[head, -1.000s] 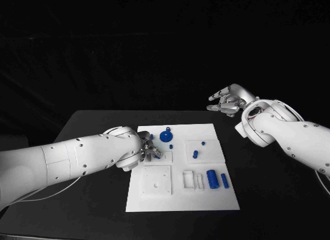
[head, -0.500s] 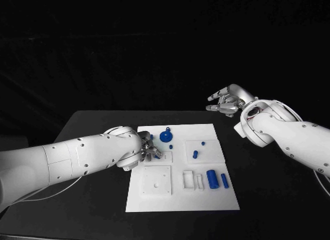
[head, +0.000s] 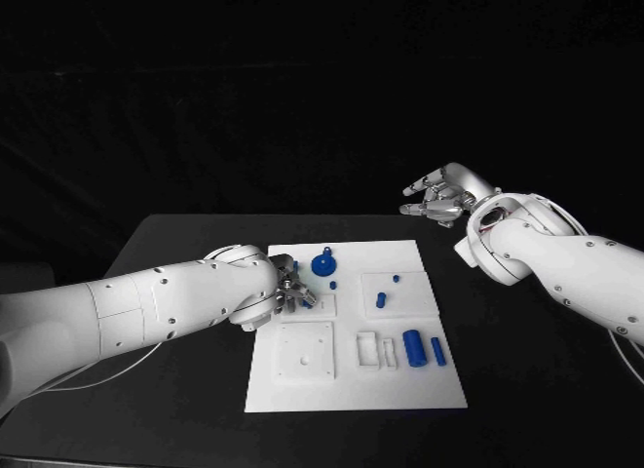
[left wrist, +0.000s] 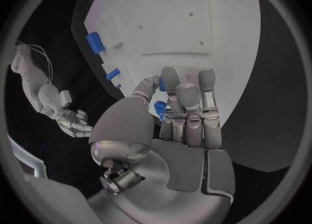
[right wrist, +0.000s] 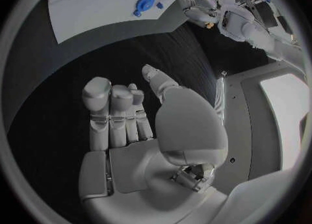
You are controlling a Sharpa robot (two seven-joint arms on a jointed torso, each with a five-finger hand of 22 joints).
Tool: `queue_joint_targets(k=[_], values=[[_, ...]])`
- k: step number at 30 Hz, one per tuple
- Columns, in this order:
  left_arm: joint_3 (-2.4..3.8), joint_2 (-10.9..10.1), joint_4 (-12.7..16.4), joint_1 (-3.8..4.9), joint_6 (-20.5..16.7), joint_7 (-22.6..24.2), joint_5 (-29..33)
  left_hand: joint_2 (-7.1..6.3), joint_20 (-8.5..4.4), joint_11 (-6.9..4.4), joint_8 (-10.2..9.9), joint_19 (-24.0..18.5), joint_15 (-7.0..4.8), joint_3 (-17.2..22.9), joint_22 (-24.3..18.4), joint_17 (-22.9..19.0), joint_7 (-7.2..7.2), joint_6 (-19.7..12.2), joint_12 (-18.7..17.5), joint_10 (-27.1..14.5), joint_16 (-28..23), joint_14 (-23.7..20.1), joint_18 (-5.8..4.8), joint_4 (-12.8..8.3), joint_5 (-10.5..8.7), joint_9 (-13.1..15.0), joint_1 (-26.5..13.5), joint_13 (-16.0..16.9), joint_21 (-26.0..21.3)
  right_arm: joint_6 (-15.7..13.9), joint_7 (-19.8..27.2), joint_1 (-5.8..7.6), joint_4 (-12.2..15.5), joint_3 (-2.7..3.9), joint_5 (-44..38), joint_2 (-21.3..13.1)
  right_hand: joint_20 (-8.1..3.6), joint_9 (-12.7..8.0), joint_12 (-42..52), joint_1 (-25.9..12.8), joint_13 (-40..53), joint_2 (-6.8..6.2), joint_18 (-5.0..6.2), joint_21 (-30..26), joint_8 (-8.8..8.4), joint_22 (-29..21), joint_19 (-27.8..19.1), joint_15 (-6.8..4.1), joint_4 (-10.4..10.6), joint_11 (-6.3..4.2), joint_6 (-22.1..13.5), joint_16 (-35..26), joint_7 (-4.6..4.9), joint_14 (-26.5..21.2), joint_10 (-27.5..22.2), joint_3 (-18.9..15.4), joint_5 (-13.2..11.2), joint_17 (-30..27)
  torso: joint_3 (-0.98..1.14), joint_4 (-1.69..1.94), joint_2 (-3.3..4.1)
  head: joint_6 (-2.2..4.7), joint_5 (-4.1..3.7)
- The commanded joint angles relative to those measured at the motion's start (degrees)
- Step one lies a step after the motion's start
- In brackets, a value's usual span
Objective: Assemble the parts on the task board
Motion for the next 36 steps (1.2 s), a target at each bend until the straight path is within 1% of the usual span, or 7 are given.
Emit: queue_joint_targets(k=[1, 2, 7, 9, 22, 28, 36], values=[[-0.24, 0.36, -0.01, -0.53, 1.88, 0.26, -0.10, 0.58, 0.23, -0.35, 0.38, 0.39, 0.12, 4.67, 1.00, 0.21, -4.41, 6.22, 0.51, 2.52, 0.41, 0.48, 0.51, -4.49, -0.09, 4.02, 0.12, -0.13, -0.22, 0.34, 0.17, -0.02, -0.07, 0.03, -0.82, 0.11, -0.22, 0.04, 0.08, -0.71, -0.07, 0.03, 1.01, -0.30, -0.23, 5.48, 3.13, -0.32, 0.27, -0.07, 0.38, -0.25, 0.14, 0.07, -0.43, 0.17, 0.32, -0.11, 0.00, 0.00, -0.01, -0.09, 0.00], [-0.24, 0.37, -0.01, -0.54, 1.95, 0.28, -0.10, 0.62, 0.39, -0.40, 0.27, 0.45, 0.12, 4.63, 1.00, 0.42, -4.49, 6.47, 0.90, 2.52, 0.48, 0.58, 0.71, -4.51, -0.08, 4.57, 0.02, -0.31, -0.24, 0.34, 0.18, -0.02, -0.09, 0.03, -0.83, 0.13, -0.22, 0.04, 0.04, -0.73, -0.11, 0.00, 1.01, -0.35, -0.23, 5.47, 3.13, -0.32, 0.28, -0.08, 0.38, -0.33, 0.14, 0.06, -0.47, 0.19, 0.42, -0.16, -0.02, -0.01, -0.04, -0.10, -0.01], [-0.23, 0.38, -0.07, -0.56, 2.22, 0.41, -0.10, 0.68, 0.70, -0.52, 0.24, 0.51, 0.16, 4.49, 1.04, 1.36, -4.72, 7.09, 1.95, 2.53, 0.87, 0.76, 0.98, -4.52, -0.07, 6.19, -0.20, -0.53, -0.10, 0.35, 0.19, -0.03, -0.13, 0.03, -0.86, 0.16, -0.22, 0.04, 0.01, -0.71, -0.14, 0.00, 1.02, -0.43, -0.23, 5.45, 3.12, -0.33, 0.29, -0.08, 0.37, -0.39, 0.15, 0.06, -0.47, 0.25, 0.56, -0.20, -0.02, 0.01, -0.04, -0.14, -0.04], [-0.23, 0.37, -0.08, -0.57, 2.32, 0.46, -0.11, 0.73, 0.89, -0.55, 0.14, 0.45, 0.16, 4.45, 1.05, 2.14, -4.79, 7.22, 2.51, 2.53, 1.25, 0.85, 1.19, -4.50, -0.01, 7.31, -0.30, -0.58, 0.06, 0.37, 0.19, -0.04, -0.15, 0.03, -0.87, 0.18, -0.22, 0.04, 0.01, -0.72, -0.14, -0.01, 1.02, -0.44, -0.23, 5.45, 3.12, -0.33, 0.29, -0.08, 0.37, -0.39, 0.15, 0.06, -0.48, 0.26, 0.59, -0.20, -0.03, 0.01, -0.05, -0.14, -0.08], [-0.20, 0.15, -0.01, -0.56, 2.36, 0.52, -0.10, 0.79, 0.97, -0.58, 0.04, 0.43, 0.18, 4.60, 1.06, 2.53, -4.80, 7.24, 2.63, 2.50, 1.39, 0.92, 1.29, -4.72, -0.09, 7.99, -0.15, -0.65, 0.28, 0.37, 0.24, -0.23, -0.32, 0.04, -0.87, 0.35, -0.24, 0.04, 0.05, -0.73, -0.12, -0.01, 1.02, -0.55, -0.23, 5.43, 3.14, -0.34, 0.29, -0.09, 0.40, -0.46, 0.14, 0.09, -0.44, 0.46, 0.77, -0.21, -0.03, 0.01, -0.02, 0.12, -0.13], [-0.12, -0.14, 0.01, -0.46, 2.53, 0.54, -0.04, 0.86, 1.00, -0.58, 0.00, 0.40, 0.16, 4.49, 1.04, 2.43, -4.77, 7.02, 2.59, 2.50, 1.26, 0.89, 1.37, -4.56, -0.58, 8.17, -0.07, -0.69, 0.33, 0.42, 0.23, -0.30, -0.41, 0.04, -0.87, 0.43, -0.24, 0.04, 0.05, -0.73, -0.12, -0.01, 1.02, -0.55, -0.23, 5.43, 3.14, -0.34, 0.29, -0.09, 0.40, -0.46, 0.14, 0.09, -0.44, 0.46, 0.77, -0.21, 0.00, -0.07, -0.02, 0.21, -0.14], [-0.03, -0.31, -0.30, 0.34, 4.31, 0.49, 1.14, 0.93, 1.04, -0.60, 0.02, 0.32, 0.19, 4.41, 1.04, 2.57, -4.75, 6.88, 2.54, 2.50, 1.28, 0.90, 1.39, -4.43, -0.90, 8.30, 0.30, -0.72, 0.35, 0.90, 0.09, -0.33, -0.61, 0.04, -0.87, 0.63, -0.24, 0.04, 0.05, -0.73, -0.12, -0.01, 1.02, -0.55, -0.23, 5.43, 3.14, -0.34, 0.29, -0.09, 0.40, -0.46, 0.14, 0.09, -0.44, 0.46, 0.77, -0.21, 0.02, -0.05, -0.02, 0.29, -0.12]])
